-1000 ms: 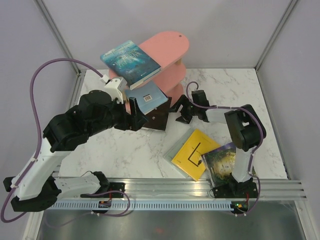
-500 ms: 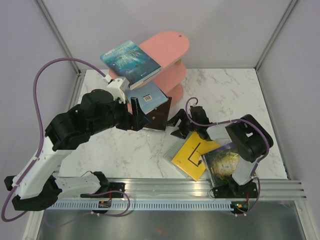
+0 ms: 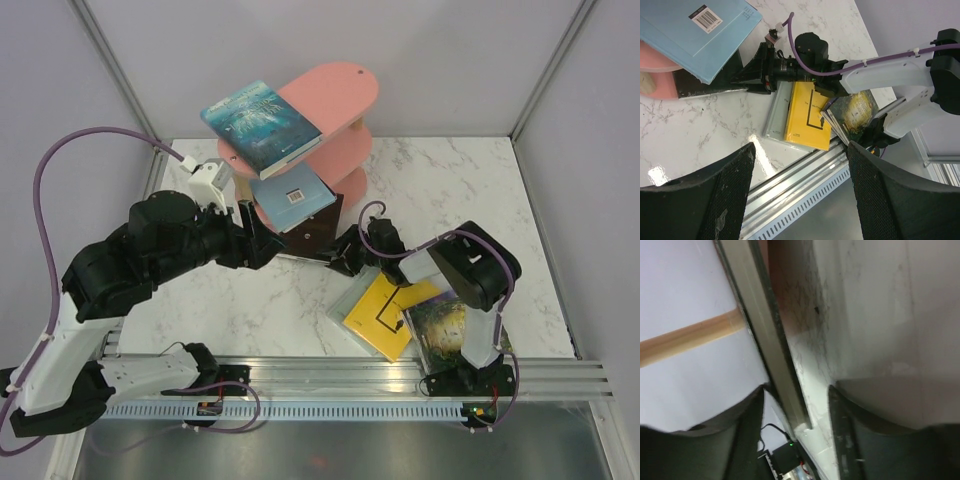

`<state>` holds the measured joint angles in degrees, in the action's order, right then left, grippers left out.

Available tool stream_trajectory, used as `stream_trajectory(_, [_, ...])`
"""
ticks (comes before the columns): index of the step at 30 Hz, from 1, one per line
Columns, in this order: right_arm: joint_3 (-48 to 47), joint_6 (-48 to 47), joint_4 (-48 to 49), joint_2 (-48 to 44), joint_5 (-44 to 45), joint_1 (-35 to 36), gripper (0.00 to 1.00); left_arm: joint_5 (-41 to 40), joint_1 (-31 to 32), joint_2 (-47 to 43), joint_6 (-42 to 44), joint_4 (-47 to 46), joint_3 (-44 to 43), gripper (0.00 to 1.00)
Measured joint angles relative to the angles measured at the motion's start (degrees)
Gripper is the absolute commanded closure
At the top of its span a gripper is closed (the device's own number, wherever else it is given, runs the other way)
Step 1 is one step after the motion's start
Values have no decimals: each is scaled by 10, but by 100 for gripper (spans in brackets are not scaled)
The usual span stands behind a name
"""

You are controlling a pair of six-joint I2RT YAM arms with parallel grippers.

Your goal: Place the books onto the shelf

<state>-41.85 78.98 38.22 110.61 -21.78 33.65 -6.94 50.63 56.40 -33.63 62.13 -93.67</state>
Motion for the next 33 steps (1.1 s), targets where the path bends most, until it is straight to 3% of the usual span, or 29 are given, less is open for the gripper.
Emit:
stream_trajectory(1, [0,6,8,6,3,0,55,0,0,-2,0,0,0,23])
stream_trajectory(2, [-2,7,15,10,4,1,75,0,0,-2,0,1,0,23])
stream_trajectory(5, [-5,12,61,17,-4,3,97,0,0,-3,0,2,2,23])
stream_trajectory(6, [-9,9,73,16,-5,3,100,0,0,-3,0,4,2,23])
stream_trajectory(10, [-21,-31,37,0,0,0,100,-1,0,-3,0,7,4,23])
stream_trajectory(18, [-140,-164,-189,-30,-25,-47,100,-4,0,-9,0,9,15,24])
stream_trajectory(25, [-293,-283,-313,56,-112,-69,100,-4,0,-3,0,9,15,24])
stream_trajectory(33, [-316,-424,-428,75,-226,-100,100,-5,0,-6,0,15,15,24])
